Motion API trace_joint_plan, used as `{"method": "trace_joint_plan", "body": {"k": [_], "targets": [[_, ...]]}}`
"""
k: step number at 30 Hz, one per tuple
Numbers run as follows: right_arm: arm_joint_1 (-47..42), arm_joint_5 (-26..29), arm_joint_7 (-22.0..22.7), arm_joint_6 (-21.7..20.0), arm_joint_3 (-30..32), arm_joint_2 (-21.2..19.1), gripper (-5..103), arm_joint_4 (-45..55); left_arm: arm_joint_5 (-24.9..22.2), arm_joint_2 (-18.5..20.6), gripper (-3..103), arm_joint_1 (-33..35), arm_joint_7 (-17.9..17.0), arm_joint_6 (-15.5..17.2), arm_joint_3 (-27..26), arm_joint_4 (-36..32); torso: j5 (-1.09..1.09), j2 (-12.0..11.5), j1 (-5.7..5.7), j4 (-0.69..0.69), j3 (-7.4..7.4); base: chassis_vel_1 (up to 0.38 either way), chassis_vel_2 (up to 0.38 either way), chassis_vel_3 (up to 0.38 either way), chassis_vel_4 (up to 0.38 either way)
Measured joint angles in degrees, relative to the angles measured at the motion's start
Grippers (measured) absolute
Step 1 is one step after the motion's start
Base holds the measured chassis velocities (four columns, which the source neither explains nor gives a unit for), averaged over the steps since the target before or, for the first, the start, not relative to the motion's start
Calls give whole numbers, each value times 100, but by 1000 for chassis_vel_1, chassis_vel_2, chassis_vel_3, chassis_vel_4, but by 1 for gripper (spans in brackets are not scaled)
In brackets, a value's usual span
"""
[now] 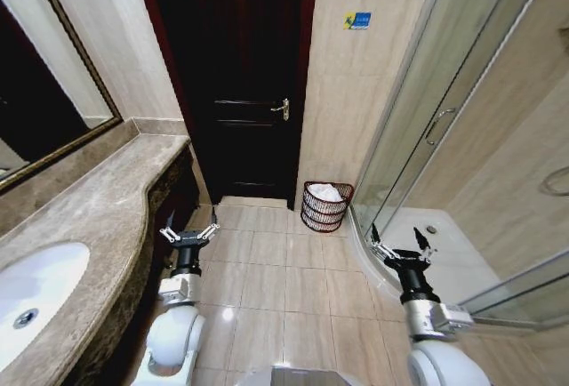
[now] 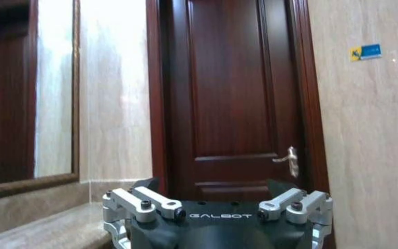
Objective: Discard the used towel into the hamper.
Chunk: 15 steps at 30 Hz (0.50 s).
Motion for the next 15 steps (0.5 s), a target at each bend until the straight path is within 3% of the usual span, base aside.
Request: {"method": "trace_joint_plan", "body": {"k": [15], "targets": [[-3,-43,51,-37,-13,5,100,14,-15,6,100,6,19,47,11,-17,0,0,0,0,0,0,0,0,0]]}}
